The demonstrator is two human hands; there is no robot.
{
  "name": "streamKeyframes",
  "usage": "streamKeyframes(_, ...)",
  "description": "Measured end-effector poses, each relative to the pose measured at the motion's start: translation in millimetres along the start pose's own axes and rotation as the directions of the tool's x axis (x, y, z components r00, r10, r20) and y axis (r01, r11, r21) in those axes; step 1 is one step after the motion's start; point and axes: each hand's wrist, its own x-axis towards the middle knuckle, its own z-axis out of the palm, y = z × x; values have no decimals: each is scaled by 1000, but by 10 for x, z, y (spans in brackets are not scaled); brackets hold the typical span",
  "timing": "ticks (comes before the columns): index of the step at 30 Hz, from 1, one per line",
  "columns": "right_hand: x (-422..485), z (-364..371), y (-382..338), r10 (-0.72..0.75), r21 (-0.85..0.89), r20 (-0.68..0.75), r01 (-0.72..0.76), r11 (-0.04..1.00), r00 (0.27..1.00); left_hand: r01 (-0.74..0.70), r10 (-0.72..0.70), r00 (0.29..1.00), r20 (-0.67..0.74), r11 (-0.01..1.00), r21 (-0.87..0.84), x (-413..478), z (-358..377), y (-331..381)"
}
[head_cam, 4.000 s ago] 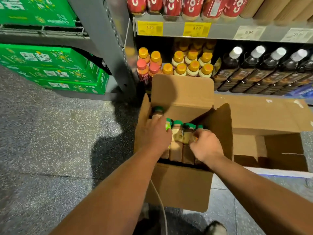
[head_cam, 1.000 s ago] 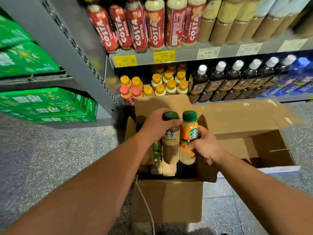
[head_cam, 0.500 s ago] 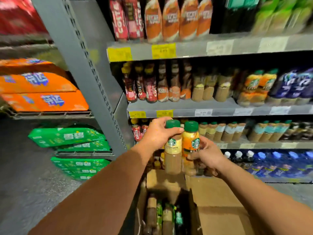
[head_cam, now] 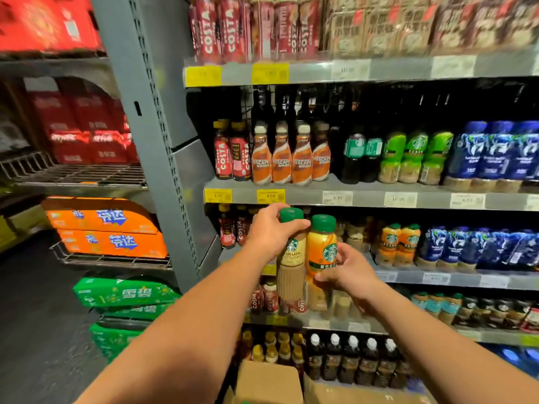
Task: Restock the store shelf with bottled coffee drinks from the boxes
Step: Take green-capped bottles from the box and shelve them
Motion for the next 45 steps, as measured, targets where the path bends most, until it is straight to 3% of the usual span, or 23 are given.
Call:
streamKeyframes(7, 254, -187, 107, 16, -94, -80, -23, 995, 997, 12, -13, 998, 53, 1000, 11, 240, 332, -185)
streamKeyframes(15, 579, -396, 404, 59, -20, -193, -64, 998, 979, -3, 3, 986, 164, 1000, -4, 623, 826, -457)
streamKeyframes(22, 944, -870, 687, 62, -29, -260, -71, 997, 964, 77, -63, 976, 210, 995, -60, 926, 1502, -616)
streamKeyframes(31, 1608, -1352, 999, 84, -10, -246, -89, 996, 966, 91, -89, 989, 119, 996, -16, 1332, 2135, -750)
streamKeyframes(41, 2045, -1366, 1191, 62, 23, -391, -57, 998, 918, 99, -100, 994, 54, 995, 11, 1531, 2308, -1074)
streamKeyframes(45, 2186, -1330, 1247, 39, -66, -467, -79, 995, 884, 81, -82, 996, 30, 996, 26, 1552, 2332, -1158)
